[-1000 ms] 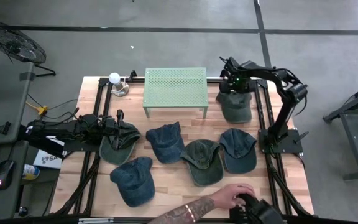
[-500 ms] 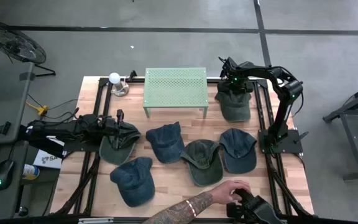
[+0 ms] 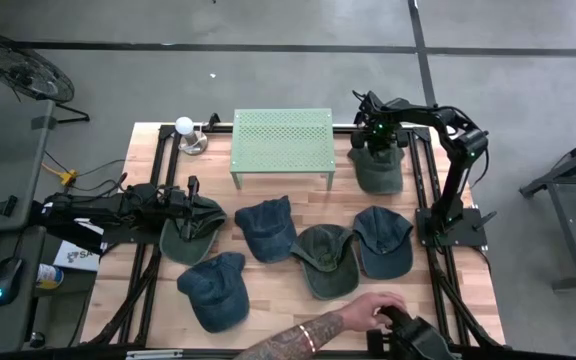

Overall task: Pick & Place hat
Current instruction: Put the top gray cap on the shelf

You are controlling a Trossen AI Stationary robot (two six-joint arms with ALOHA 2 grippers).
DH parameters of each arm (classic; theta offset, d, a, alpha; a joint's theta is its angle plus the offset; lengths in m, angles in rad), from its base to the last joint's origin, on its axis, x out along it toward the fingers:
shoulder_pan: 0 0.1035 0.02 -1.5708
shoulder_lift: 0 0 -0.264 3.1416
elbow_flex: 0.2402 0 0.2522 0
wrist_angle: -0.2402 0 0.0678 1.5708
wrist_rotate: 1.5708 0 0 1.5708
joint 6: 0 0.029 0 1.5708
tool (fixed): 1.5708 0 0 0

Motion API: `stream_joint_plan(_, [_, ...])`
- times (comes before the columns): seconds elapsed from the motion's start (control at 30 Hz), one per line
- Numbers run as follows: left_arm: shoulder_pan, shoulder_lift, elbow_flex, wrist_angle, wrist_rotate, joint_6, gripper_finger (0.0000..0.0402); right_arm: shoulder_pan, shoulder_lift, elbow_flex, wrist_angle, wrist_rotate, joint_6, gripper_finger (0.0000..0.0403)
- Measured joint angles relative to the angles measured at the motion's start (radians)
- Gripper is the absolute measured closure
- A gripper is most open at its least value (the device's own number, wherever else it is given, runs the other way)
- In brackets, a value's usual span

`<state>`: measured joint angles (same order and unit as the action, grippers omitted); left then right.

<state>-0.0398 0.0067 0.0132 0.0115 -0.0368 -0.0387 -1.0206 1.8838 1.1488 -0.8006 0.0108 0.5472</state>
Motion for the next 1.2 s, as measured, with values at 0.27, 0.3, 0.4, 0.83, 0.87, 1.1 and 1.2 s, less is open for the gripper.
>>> stream_joint_plan(0.27, [0.000, 0.000, 0.000, 0.000, 0.000, 0.000, 0.0396, 0.015, -0.166, -0.002, -0.106, -0.021, 0.003, 0.0385])
stream_joint_plan(0.3, [0.000, 0.000, 0.000, 0.000, 0.000, 0.000, 0.0396, 0.015, -0.192, -0.002, -0.117, -0.023, 0.004, 0.0385])
stream_joint_plan(0.4, [0.000, 0.000, 0.000, 0.000, 0.000, 0.000, 0.0396, 0.016, -0.263, -0.001, -0.130, -0.027, 0.002, 0.0385])
stream_joint_plan(0.83, [0.000, 0.000, 0.000, 0.000, 0.000, 0.000, 0.0396, 0.066, -0.506, 0.000, -0.217, -0.047, -0.131, 0.0385])
stream_joint_plan(0.87, [0.000, 0.000, 0.000, 0.000, 0.000, 0.000, 0.0396, 0.073, -0.524, 0.000, -0.220, -0.048, -0.137, 0.0385])
stream_joint_plan(1.1, [0.000, 0.000, 0.000, 0.000, 0.000, 0.000, 0.0396, 0.116, -0.660, 0.000, -0.242, -0.060, -0.171, 0.0385])
stream_joint_plan(1.2, [0.000, 0.000, 0.000, 0.000, 0.000, 0.000, 0.0396, 0.145, -0.721, 0.000, -0.256, -0.071, -0.175, 0.0385])
